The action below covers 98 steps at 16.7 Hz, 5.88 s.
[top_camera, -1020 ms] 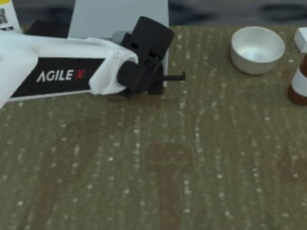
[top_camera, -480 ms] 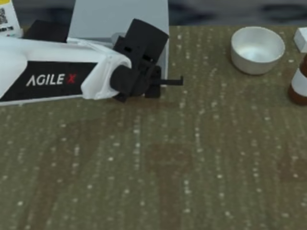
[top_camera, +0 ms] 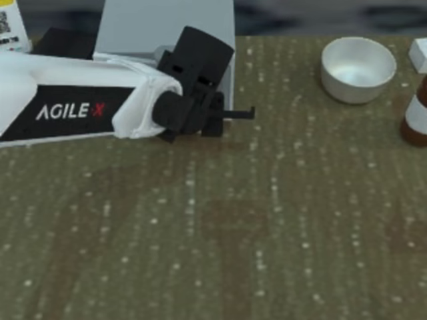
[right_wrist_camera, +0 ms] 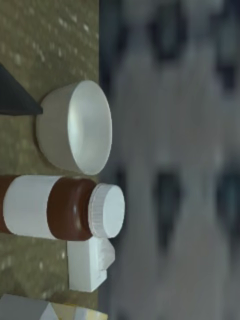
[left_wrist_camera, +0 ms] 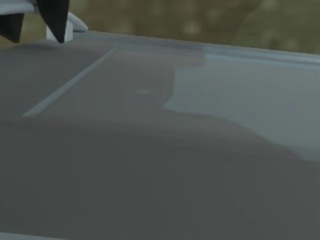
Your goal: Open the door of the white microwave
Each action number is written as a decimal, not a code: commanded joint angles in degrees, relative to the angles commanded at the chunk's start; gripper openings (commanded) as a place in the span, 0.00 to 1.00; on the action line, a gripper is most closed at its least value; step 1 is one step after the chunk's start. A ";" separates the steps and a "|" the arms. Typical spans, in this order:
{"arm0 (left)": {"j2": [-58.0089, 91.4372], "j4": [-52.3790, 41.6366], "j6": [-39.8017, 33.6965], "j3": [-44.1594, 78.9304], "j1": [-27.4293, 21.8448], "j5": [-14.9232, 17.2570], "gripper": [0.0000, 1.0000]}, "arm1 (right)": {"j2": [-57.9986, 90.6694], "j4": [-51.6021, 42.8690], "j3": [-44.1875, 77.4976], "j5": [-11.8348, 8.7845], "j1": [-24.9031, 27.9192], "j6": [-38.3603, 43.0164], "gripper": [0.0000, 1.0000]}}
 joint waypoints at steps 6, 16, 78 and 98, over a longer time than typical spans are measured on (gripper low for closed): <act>0.00 0.00 0.00 0.00 0.00 0.00 0.00 | 0.00 0.00 0.00 0.00 0.00 0.00 1.00; 0.00 0.00 0.00 0.00 0.00 0.00 0.00 | 0.00 0.00 0.00 0.00 0.00 0.00 1.00; -4.64 3.98 6.73 -6.94 1.38 5.16 0.00 | 0.00 0.00 0.00 0.00 0.00 0.00 1.00; -6.97 5.62 10.41 -10.25 2.37 8.14 0.00 | 0.00 0.00 0.00 0.00 0.00 0.00 1.00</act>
